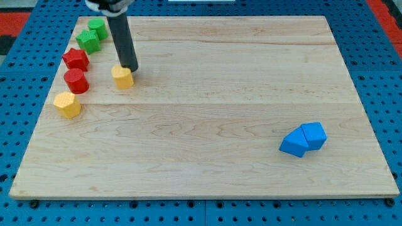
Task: Push the yellow heart to the bottom of the yellow hexagon
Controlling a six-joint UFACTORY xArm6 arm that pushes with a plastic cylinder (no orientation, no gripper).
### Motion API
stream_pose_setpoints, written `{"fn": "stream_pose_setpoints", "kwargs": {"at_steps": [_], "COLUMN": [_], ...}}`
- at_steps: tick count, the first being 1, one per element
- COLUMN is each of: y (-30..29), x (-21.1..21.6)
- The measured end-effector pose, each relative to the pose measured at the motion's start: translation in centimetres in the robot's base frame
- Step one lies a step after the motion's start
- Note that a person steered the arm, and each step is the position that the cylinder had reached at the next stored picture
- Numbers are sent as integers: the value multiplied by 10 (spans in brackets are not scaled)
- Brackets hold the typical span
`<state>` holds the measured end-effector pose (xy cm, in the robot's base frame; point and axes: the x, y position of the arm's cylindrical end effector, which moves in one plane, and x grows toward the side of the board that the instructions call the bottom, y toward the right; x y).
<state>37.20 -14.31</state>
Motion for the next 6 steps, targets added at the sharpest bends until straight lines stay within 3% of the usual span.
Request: {"fn": "stream_pose_setpoints", "kwargs": {"at_steps": [2,3,4,6], "y": [-5,19,-25,-25], "x": [75,31,8,86]}}
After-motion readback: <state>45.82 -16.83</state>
